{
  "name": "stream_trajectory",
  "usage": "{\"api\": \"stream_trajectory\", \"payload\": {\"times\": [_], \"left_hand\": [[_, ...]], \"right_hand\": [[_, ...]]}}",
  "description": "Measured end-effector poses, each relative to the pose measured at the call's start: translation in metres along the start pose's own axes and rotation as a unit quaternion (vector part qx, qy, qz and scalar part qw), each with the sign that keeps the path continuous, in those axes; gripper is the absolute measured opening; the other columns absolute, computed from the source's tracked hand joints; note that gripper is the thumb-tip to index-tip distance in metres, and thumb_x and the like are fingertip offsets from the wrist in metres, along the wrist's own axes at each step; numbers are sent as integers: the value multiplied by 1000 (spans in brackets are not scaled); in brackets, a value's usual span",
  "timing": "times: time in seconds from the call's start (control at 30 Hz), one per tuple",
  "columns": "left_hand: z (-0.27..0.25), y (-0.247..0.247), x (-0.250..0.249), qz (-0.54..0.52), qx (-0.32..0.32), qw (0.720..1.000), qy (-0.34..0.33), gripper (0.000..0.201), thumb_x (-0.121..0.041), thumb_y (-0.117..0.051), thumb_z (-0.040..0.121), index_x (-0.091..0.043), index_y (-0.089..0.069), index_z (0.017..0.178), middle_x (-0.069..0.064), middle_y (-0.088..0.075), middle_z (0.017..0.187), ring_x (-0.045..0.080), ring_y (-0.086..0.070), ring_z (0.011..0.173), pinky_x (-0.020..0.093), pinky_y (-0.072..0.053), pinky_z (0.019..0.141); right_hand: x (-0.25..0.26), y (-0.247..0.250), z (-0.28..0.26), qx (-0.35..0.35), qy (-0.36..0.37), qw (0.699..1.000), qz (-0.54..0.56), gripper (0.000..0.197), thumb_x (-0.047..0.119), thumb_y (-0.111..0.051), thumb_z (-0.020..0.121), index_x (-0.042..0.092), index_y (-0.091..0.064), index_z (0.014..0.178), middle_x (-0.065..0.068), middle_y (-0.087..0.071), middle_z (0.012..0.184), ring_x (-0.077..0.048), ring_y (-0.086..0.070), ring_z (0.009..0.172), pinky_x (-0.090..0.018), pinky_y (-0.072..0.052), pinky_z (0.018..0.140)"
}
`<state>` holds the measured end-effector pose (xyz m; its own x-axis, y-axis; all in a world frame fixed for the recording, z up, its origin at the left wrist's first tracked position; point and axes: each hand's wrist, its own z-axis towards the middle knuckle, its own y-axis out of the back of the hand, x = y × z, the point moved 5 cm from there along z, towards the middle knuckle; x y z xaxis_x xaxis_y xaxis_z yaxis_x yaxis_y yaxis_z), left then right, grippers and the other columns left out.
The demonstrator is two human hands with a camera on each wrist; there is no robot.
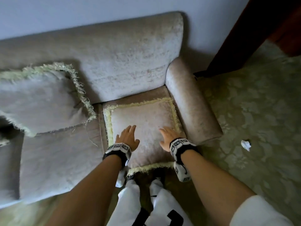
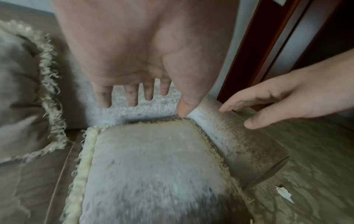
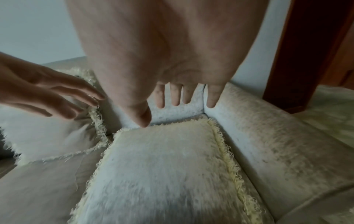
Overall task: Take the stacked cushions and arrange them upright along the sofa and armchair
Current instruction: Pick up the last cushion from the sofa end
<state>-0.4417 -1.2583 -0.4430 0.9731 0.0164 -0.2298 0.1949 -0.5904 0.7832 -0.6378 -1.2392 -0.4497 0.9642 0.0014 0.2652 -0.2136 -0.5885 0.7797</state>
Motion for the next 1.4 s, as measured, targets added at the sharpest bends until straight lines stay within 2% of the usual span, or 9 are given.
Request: {"api": "stream_trajectory", "payload": {"times": [0.23,0.43,0.67,0.9,1.0,1.1,1.3,1.37,1.4], "left_hand": [[-20,-70,26,-5,42,998,44,74,-36,-50,93,-30,-7,152,-6,-3,161,22,-15,147,56,-17,116],[-6,-85,28,-9,38,998,55,75,-34,-50,93,-30,-3,152,-6,-2,161,21,-9,148,56,-8,118],[17,-112,33,-18,58,997,38,76,-34,-52,92,-31,-5,151,-5,-4,161,23,-9,148,57,-10,117],[60,-167,50,10,99,995,25,86,-39,-60,87,-37,-2,150,-3,1,161,25,-16,146,59,-18,115],[84,-201,55,10,148,989,10,109,-45,-70,80,-42,14,148,-4,14,160,26,-3,148,61,-16,114],[111,-227,57,37,162,986,-5,124,-57,-76,68,-37,17,149,1,18,160,29,5,148,63,-14,114],[168,-246,62,87,123,989,4,149,-75,-79,37,-22,1,150,12,-3,159,35,-14,145,60,-29,109],[180,-238,55,107,92,990,8,129,-70,-80,45,-13,-23,146,15,-31,149,34,-38,134,52,-39,102],[185,-231,50,123,60,991,-1,104,-65,-79,57,-13,-40,137,12,-47,137,31,-50,123,47,-43,97]], "right_hand": [[4,-59,6,69,30,997,-7,60,26,-50,98,21,-24,151,-2,-18,161,-21,-17,148,-45,-25,118],[13,-84,21,78,55,994,-53,57,27,-48,98,20,-25,150,-1,-21,159,-21,-21,146,-45,-27,115],[13,-107,49,100,39,992,-62,64,29,-53,96,23,-22,151,-2,-22,159,-22,-19,147,-47,-27,116],[5,-156,89,174,22,982,-73,86,35,-58,94,30,3,155,-2,6,164,-26,3,151,-54,-8,120],[-7,-178,105,211,15,975,-74,104,45,-66,86,30,12,154,-3,16,163,-30,12,149,-59,-6,118],[-19,-203,124,224,15,967,-121,131,57,-77,70,27,21,151,-9,25,160,-34,19,147,-63,-3,117],[-27,-241,179,170,-13,974,-152,151,59,-88,50,22,17,152,-13,18,160,-41,13,147,-67,-7,113],[-25,-240,194,130,-27,981,-144,121,53,-82,66,23,-2,152,-12,0,161,-38,-2,147,-65,-21,111],[-23,-234,198,95,-27,985,-144,99,47,-78,74,25,-17,148,-12,-15,158,-37,-15,144,-62,-31,106]]}}
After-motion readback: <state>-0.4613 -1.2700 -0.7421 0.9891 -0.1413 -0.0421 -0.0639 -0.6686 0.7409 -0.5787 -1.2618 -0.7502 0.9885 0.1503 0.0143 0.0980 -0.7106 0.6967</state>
